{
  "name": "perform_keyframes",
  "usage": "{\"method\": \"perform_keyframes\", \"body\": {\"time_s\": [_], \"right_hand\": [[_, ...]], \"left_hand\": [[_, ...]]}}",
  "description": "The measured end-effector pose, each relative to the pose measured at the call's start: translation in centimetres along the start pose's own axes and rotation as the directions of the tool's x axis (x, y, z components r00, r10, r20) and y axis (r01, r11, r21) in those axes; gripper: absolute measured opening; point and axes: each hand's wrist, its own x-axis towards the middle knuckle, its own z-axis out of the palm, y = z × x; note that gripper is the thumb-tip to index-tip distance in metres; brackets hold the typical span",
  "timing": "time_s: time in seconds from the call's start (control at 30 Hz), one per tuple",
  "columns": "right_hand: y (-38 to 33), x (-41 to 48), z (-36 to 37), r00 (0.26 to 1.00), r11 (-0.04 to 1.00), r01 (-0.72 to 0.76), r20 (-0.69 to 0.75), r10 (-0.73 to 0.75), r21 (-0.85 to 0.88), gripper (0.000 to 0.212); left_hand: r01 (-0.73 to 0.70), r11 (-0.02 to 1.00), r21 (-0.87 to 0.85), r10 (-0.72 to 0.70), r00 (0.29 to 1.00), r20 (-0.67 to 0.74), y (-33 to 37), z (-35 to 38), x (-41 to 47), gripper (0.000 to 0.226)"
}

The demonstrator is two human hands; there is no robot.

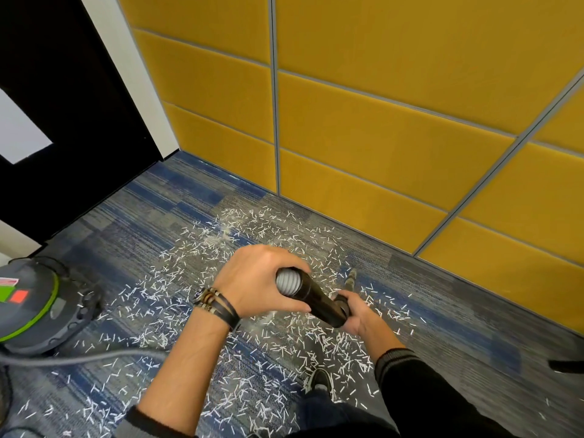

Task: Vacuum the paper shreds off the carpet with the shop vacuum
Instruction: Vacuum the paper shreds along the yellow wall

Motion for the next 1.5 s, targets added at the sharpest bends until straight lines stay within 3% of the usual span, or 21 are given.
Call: {"method": "perform_keyframes", "body": {"time_s": [0.17,0.53,0.73,0.8,1.13,1.37,1.5], "right_hand": [[2.3,0.3,-1.8,0.996,0.996,-0.061,0.076,0.056,0.068,0.020],[-1.5,-0.7,-1.8,0.999,0.997,0.000,-0.035,-0.003,-0.083,0.020],[-0.7,0.3,-1.5,0.996,0.989,-0.002,-0.084,-0.010,-0.148,0.024],[0.3,0.7,-1.8,0.996,0.987,0.007,-0.090,-0.022,-0.163,0.016],[1.8,-0.4,-5.2,0.988,0.985,0.007,-0.150,-0.033,-0.172,0.019],[0.3,-1.9,-4.5,0.995,0.970,0.009,-0.095,-0.033,-0.245,0.022],[1.5,-1.3,-4.4,0.999,0.974,-0.009,-0.054,-0.003,-0.228,0.025]], "left_hand": [[-0.054,0.999,0.002,0.053,0.991,0.120,1.3,0.8,-0.6,0.045],[-0.062,0.998,-0.002,0.062,0.997,0.037,2.0,1.2,-0.6,0.043],[-0.036,0.999,-0.001,0.036,0.993,0.117,1.5,2.3,-0.7,0.043],[-0.034,0.999,-0.017,0.036,0.989,0.144,1.6,2.6,-1.2,0.044],[-0.049,0.990,-0.132,0.066,0.990,0.124,2.4,2.3,-1.1,0.059],[-0.128,0.988,-0.090,0.132,0.990,0.046,3.6,1.0,-0.5,0.047],[-0.131,0.987,-0.091,0.139,0.986,0.096,3.5,0.4,-0.5,0.046]]}}
